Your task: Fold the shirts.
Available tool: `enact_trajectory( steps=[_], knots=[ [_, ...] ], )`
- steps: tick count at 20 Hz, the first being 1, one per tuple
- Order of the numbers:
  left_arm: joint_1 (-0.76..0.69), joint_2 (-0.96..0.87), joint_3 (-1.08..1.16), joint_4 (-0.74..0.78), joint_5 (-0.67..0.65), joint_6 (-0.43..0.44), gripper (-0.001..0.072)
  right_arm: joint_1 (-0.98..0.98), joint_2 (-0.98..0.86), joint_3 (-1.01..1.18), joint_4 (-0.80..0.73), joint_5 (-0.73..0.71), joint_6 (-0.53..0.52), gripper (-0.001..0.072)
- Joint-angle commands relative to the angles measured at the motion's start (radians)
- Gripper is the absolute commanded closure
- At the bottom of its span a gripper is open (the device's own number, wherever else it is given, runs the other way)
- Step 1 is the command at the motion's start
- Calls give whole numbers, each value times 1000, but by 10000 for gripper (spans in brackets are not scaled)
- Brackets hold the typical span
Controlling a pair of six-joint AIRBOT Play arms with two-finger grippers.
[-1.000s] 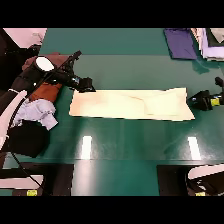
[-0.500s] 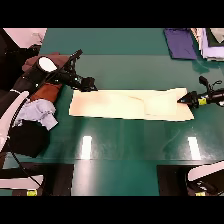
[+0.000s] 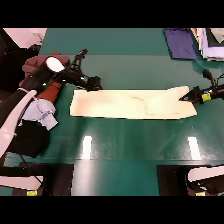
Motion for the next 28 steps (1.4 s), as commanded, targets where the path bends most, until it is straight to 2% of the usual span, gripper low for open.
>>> enact_trajectory(
  steps=[1,4,9,13,18,21,28],
  knots=[
    [-96,-138,132,-1,13,-5,675,62,135,1,5,7,109,697],
    [-192,-279,254,-1,9,-5,675,144,194,49,25,42,179,698],
    [-277,-431,362,-4,6,-9,675,312,195,292,55,68,265,698],
    [-278,-450,369,19,6,-14,675,418,188,449,53,67,306,698],
    [-277,-449,369,19,37,-14,675,546,84,642,46,122,332,698],
    [-259,-442,375,23,-14,-14,675,605,12,737,46,142,332,698],
    [-157,-418,459,75,-192,-12,676,668,-10,708,49,105,312,698]
  ],
)
